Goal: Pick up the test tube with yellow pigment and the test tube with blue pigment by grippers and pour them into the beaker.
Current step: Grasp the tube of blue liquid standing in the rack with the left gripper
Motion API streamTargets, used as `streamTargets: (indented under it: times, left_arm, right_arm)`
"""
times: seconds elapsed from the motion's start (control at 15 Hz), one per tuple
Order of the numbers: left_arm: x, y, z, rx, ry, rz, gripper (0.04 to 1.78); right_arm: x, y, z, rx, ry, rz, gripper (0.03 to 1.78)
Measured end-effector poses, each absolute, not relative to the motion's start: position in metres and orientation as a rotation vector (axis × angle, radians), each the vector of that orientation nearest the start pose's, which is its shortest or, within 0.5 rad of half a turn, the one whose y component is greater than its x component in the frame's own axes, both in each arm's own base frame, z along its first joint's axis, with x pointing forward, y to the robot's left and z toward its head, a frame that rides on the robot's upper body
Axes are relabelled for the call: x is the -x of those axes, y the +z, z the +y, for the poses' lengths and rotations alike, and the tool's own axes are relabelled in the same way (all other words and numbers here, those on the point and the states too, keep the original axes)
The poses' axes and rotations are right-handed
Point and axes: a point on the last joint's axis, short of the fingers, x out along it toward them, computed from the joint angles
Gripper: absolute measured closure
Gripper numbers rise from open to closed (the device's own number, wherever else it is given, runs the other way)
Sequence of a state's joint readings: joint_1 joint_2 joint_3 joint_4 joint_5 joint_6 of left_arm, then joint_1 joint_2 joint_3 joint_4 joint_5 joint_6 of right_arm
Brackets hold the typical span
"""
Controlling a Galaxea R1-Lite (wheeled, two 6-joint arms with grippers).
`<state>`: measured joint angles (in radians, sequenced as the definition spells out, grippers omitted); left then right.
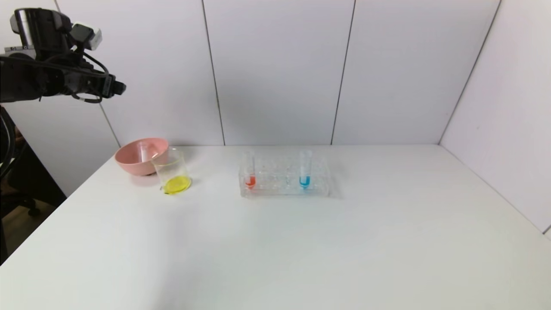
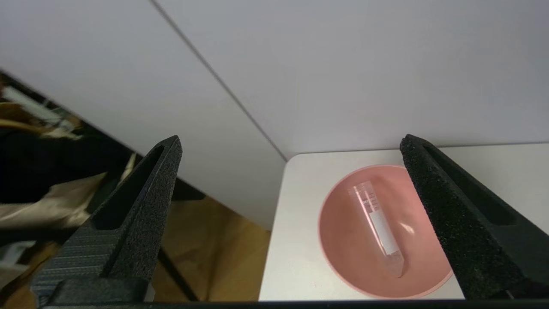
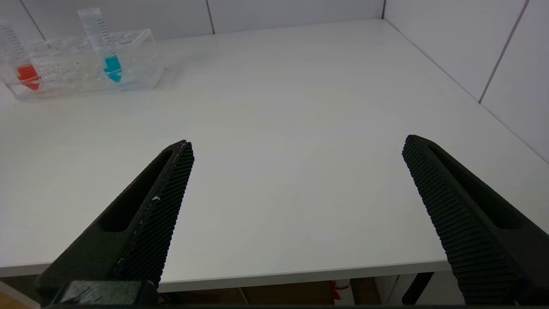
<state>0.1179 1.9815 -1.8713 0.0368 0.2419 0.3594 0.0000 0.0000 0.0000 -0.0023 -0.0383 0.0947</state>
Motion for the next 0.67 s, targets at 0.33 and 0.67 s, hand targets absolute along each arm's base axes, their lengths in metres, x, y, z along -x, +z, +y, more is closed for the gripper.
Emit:
streamTargets:
  times: [0.33, 0.67]
  left_arm:
    - [-0.332, 0.37, 0.007, -0.293, 0.558, 0.088, 0.04]
    - [-0.276, 0.397, -0.068, -0.055, 0.325, -0.123, 0.04]
  right_arm:
    - [0.023, 0.076, -0.001, -0.095, -0.038, -0.005, 0.04]
    - [0.023, 0.076, -0.001, -0.095, -0.038, -0.005, 0.04]
